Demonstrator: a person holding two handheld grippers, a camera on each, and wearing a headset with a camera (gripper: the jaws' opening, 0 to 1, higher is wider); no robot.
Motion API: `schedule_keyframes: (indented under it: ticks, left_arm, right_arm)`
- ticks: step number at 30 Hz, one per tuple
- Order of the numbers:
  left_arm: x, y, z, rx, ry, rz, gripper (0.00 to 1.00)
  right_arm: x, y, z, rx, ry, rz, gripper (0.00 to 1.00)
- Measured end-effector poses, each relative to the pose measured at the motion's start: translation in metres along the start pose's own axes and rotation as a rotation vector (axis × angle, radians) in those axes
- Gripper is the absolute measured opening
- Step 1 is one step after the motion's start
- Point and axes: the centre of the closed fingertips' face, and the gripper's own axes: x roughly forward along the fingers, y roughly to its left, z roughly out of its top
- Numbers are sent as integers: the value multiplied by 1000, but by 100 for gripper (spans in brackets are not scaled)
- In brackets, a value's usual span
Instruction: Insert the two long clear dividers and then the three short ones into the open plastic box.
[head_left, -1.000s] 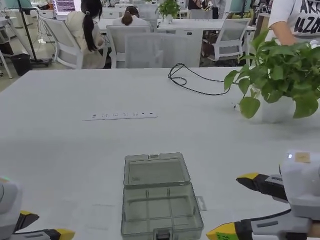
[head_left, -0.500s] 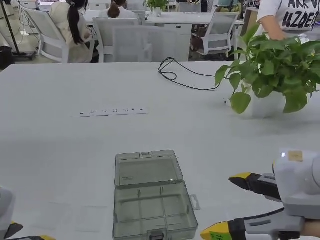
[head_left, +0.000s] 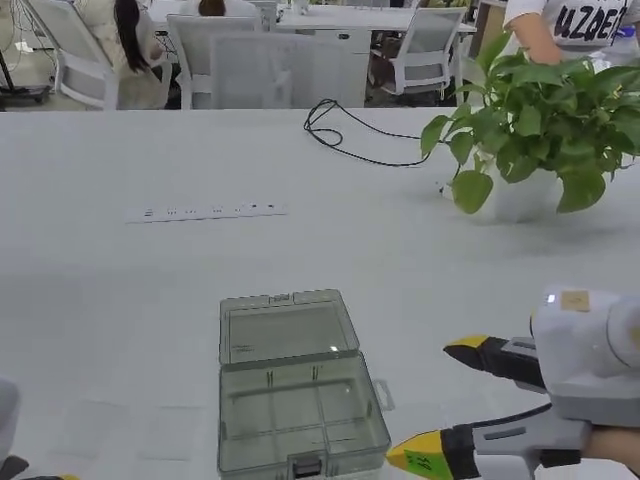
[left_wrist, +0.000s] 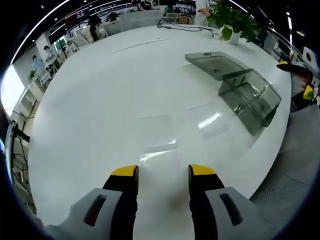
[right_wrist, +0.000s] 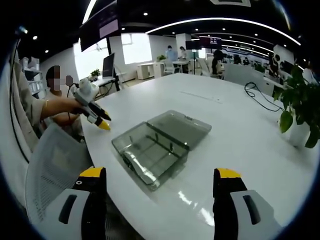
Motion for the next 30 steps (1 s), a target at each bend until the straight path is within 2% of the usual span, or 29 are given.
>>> schedule_keyframes:
  ticks: [9,20,30]
  left_arm:
    - [3,-1,-1,-17,15,-11,35]
    - [5,3,0,-61,46,13,33]
    - [5,3,-2,-69,102,17,32]
  right_arm:
    - [1,-3,-2,7,3,-6,88]
    - [2,-4,-2,2,7,-6,87]
    - [1,-6,-5,7,22,-20,87]
